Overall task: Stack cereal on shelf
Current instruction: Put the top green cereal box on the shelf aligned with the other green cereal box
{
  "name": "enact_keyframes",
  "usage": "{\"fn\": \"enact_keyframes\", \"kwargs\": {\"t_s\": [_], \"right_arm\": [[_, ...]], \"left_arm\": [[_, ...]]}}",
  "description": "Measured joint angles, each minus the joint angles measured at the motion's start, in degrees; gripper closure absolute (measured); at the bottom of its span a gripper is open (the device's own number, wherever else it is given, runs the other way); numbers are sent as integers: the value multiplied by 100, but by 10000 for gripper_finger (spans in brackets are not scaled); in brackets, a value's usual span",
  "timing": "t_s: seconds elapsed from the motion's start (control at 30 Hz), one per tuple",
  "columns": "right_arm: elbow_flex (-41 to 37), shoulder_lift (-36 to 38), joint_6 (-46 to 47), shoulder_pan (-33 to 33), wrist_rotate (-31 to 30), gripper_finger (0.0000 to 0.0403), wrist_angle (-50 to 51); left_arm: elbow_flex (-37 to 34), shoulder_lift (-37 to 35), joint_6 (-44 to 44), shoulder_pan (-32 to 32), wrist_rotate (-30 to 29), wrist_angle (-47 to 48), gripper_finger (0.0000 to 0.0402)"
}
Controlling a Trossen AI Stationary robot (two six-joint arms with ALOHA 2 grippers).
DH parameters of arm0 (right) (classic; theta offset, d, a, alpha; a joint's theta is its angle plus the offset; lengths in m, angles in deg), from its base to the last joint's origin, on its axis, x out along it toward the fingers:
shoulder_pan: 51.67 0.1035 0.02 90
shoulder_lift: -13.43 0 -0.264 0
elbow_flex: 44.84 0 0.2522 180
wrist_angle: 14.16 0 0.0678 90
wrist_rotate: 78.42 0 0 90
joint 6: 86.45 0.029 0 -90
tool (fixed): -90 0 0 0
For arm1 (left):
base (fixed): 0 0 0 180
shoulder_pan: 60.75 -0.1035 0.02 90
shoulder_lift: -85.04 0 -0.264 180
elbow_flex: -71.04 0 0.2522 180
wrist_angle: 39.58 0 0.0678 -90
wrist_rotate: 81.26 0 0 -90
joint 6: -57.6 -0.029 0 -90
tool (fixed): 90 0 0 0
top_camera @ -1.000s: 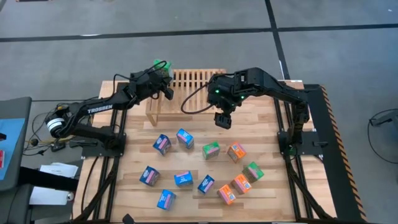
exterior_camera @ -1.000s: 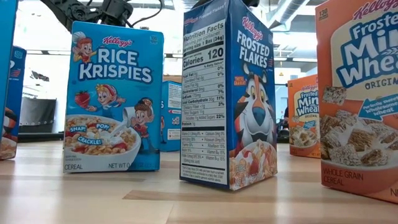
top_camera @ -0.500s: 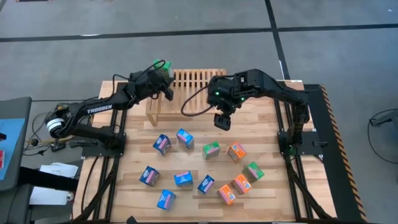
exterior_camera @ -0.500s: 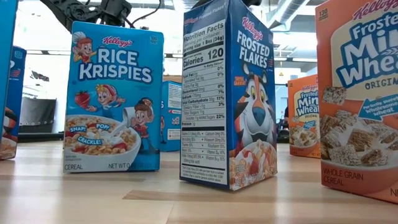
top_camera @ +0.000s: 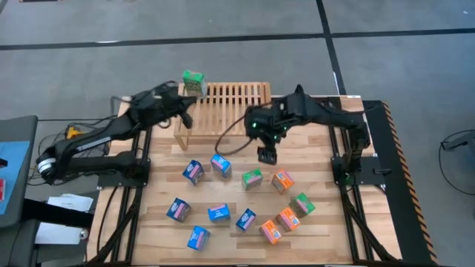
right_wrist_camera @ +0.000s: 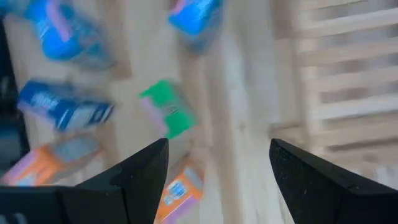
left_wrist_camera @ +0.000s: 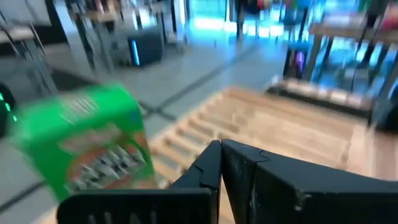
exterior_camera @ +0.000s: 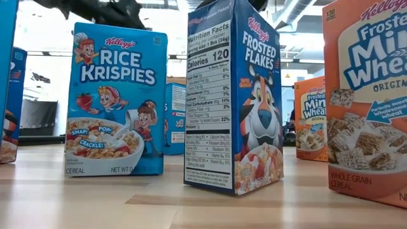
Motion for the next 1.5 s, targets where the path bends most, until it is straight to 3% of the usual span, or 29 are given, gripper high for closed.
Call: {"fn": "enact_keyframes", "kwargs": {"t_s": [0.1,0.17,0.3,0.4,0.57,0.67,0.9,1.07,1.2,1.5], "right_arm": [[-342,-5,137,254,729,101,-178],[-506,-2,352,383,880,101,-186],[-859,473,753,454,273,101,-121],[-1258,1114,1174,514,-102,101,-737],[-2160,1614,1622,880,-138,101,-881],[-2712,1795,1569,1171,-33,101,-1025],[-3435,1620,122,1332,-373,77,-2225],[-4113,1589,-210,1133,-405,47,-3250],[-4834,1585,-355,1130,-53,34,-4225],[-4945,1226,-1359,951,-202,33,-4605]], "left_arm": [[2,-496,-228,-2,-93,11,401],[2,-769,-296,-2,-260,50,401],[4,-1043,-350,-7,-509,203,401],[4,-1090,-489,-9,-347,243,401],[4,-1064,-349,-4,55,270,401],[4,-1072,-560,-4,243,290,401],[4,-1120,-576,-4,230,458,395],[4,-1121,-489,-2,686,708,344],[4,-1127,-62,0,771,635,282],[4,-1121,512,0,777,658,177]]}}
